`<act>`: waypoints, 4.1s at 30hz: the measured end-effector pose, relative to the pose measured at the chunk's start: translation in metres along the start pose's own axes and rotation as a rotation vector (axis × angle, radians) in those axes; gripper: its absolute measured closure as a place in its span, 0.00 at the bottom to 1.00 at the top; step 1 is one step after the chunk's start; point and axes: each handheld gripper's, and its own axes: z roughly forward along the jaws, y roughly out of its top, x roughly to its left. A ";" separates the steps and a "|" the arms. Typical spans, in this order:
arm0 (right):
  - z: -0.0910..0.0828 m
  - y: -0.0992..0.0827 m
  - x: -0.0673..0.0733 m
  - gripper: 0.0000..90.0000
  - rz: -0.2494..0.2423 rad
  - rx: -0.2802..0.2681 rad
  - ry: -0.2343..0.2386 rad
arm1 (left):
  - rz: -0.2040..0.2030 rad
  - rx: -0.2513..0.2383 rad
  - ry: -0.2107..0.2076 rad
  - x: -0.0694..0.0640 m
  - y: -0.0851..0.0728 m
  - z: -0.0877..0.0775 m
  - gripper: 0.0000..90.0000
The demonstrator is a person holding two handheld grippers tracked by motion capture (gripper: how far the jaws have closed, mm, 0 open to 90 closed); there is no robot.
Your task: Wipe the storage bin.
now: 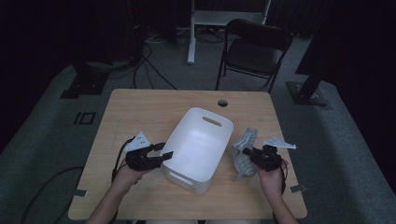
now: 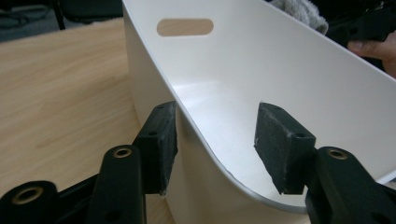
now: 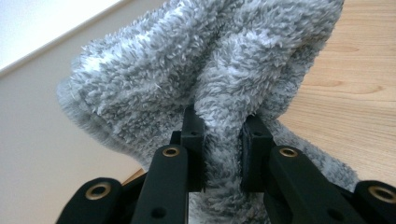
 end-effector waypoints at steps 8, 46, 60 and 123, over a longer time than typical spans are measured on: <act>-0.010 -0.004 0.005 0.84 0.002 -0.004 0.039 | -0.016 -0.065 -0.020 0.023 0.016 -0.002 0.52; -0.020 -0.023 0.000 0.84 0.013 0.016 0.050 | 0.148 0.039 -0.015 0.086 0.104 0.125 0.54; -0.021 -0.025 -0.007 0.84 0.025 0.015 0.047 | 0.126 0.062 -0.076 0.098 0.105 0.153 0.65; -0.016 -0.025 -0.002 0.84 0.032 0.020 0.046 | 0.038 0.001 -0.027 0.104 0.070 0.105 0.64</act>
